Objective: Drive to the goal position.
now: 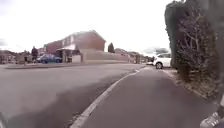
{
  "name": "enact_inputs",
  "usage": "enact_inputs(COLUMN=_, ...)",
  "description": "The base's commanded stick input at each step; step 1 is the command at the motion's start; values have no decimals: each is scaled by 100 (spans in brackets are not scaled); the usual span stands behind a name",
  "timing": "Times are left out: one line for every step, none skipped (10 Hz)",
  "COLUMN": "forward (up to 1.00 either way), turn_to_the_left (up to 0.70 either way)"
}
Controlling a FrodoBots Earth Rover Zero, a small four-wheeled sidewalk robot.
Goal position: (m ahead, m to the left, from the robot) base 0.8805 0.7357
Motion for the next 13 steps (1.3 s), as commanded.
enact_inputs(forward=100, turn_to_the_left=-40)
enact_inputs(forward=100, turn_to_the_left=-40)
enact_inputs(forward=100, turn_to_the_left=-40)
enact_inputs(forward=100, turn_to_the_left=-40)
enact_inputs(forward=100, turn_to_the_left=-40)
enact_inputs(forward=100, turn_to_the_left=-40)
enact_inputs(forward=100, turn_to_the_left=-40)
enact_inputs(forward=100, turn_to_the_left=-40)
enact_inputs(forward=100, turn_to_the_left=-40)
enact_inputs(forward=100, turn_to_the_left=-40)
enact_inputs(forward=100, turn_to_the_left=-34)
enact_inputs(forward=100, turn_to_the_left=-4)
enact_inputs(forward=100, turn_to_the_left=0)
